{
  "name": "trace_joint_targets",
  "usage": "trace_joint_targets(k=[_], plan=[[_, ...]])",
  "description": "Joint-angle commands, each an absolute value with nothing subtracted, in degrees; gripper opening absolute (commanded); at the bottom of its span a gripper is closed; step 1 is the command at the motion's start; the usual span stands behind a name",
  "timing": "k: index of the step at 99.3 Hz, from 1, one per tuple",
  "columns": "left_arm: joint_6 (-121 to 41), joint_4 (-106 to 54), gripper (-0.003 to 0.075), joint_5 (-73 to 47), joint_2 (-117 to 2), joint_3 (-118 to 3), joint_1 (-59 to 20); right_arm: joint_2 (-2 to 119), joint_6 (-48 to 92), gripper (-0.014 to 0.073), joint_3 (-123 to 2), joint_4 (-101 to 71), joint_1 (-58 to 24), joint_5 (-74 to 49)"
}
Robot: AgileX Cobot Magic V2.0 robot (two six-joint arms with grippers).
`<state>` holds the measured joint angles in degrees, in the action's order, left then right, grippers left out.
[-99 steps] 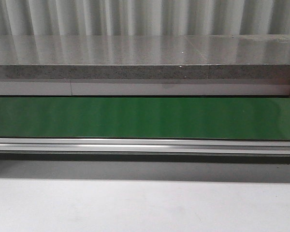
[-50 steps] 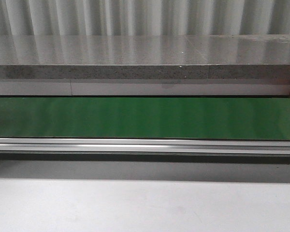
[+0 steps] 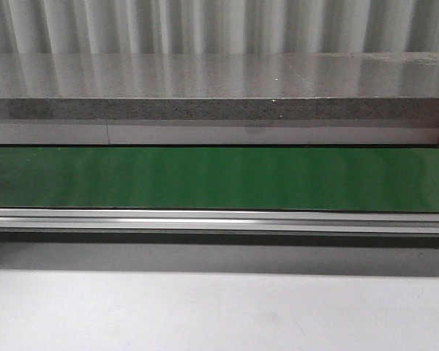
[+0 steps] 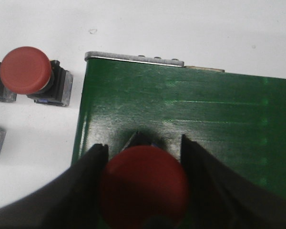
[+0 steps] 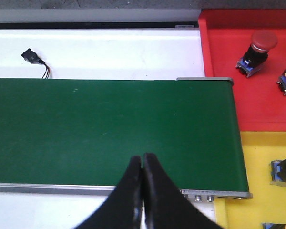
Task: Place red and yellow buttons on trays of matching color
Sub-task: 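Close the left gripper around a red push-button on the table, then set the red button on the belt's near end and open the left gripper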
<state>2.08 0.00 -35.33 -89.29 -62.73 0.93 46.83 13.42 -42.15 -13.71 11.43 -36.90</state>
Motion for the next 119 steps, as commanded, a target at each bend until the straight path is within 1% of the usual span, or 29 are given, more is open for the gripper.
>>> trace_joint_targets(k=[1,7,12,49,65,86,103,119], plan=[[2.0,0.0,0.0491,-33.9,-87.2,-64.7,0.5,46.5,14.0,-0.0124,-43.9,-14.1,11.3,-33.7],[2.0,0.0,0.0550,-34.3,-87.2,-64.8,0.5,46.5,14.0,-0.0124,-43.9,-14.1,11.3,-33.7],[2.0,-0.5,0.0566,-34.6,-87.2,-65.2,0.5,46.5,14.0,-0.0124,-43.9,-14.1,11.3,-33.7],[2.0,-3.5,0.0566,-45.2,-87.1,-77.3,0.5,46.5,14.0,-0.0124,-43.9,-14.1,11.3,-33.7],[2.0,-2.8,0.0566,-45.9,-87.1,-79.8,1.2,46.5,14.0,-0.0124,-43.9,-14.1,11.3,-33.7],[2.0,-0.4,0.0566,-46.0,-87.3,-78.2,7.1,46.5,14.0,-0.0124,-43.9,-14.1,11.3,-33.7],[0.4,1.9,0.0566,-46.0,-87.4,-74.2,14.0,46.5,14.0,-0.0124,-43.9,-14.1,11.3,-33.7],[0.0,3.0,0.0566,-43.7,-89.2,-70.9,18.6,46.5,14.0,-0.0124,-43.9,-14.1,11.3,-33.7]])
